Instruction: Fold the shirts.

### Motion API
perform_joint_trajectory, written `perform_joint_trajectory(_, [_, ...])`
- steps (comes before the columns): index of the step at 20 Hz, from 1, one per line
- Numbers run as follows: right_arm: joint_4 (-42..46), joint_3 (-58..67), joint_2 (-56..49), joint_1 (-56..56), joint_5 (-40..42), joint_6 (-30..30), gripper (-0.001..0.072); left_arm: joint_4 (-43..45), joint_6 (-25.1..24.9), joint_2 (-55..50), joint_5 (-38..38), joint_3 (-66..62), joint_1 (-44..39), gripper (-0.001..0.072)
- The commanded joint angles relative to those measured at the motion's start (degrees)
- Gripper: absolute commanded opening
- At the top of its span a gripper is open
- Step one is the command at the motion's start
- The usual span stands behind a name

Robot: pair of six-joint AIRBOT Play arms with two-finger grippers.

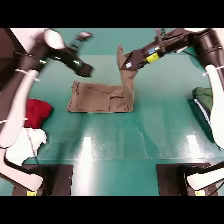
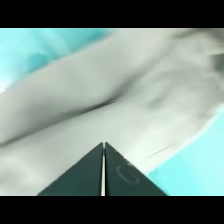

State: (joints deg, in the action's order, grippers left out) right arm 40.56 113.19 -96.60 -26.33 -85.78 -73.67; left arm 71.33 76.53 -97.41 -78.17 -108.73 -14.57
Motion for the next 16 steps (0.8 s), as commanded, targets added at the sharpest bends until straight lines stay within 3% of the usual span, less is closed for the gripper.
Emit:
perform_joint_trajectory(1, [-0.3, -0.3, -3.3, -4.8, 6.3, 1.9, 0.0013, 2.5, 0.2, 7.7, -4.5, -0.2, 11.6, 0.0026])
perform_joint_trajectory(5, [-0.8, -0.3, -9.6, -11.4, 17.0, 5.7, 0.0013, 2.4, 0.2, 13.4, -5.6, -0.2, 20.1, 0.0026])
perform_joint_trajectory(7, [-2.6, 0.3, -13.6, -14.6, 23.9, 10.2, 0.0016, 2.4, 0.3, 14.8, -5.6, -0.1, 22.0, 0.0026])
perform_joint_trajectory(10, [-3.9, 8.5, -22.1, -19.6, 30.6, 12.1, 0.0020, 1.5, 1.3, 15.1, -5.9, -0.1, 22.2, 0.0026])
perform_joint_trajectory(11, [-5.3, 9.7, -24.0, -21.3, 33.7, 13.7, 0.0130, 0.3, 1.3, 15.1, -6.0, -0.1, 22.2, 0.0026])
perform_joint_trajectory(12, [-7.8, 8.9, -24.5, -22.4, 37.0, 15.1, 0.0440, -0.3, 1.3, 15.0, -6.1, -0.1, 22.2, 0.0027])
perform_joint_trajectory(13, [-9.5, 6.5, -23.8, -23.1, 39.3, 15.5, 0.0695, -0.6, 1.3, 15.0, -6.4, -0.1, 22.2, 0.0026])
perform_joint_trajectory(14, [-8.9, 3.9, -22.3, -22.8, 38.6, 15.4, 0.0714, -0.6, 1.2, 15.0, -6.8, -0.1, 22.2, 0.0027])
perform_joint_trajectory(16, [-4.7, -1.6, -17.7, -20.3, 31.9, 12.8, 0.0665, -0.6, 1.2, 15.0, -7.9, -0.1, 22.2, 0.0026])
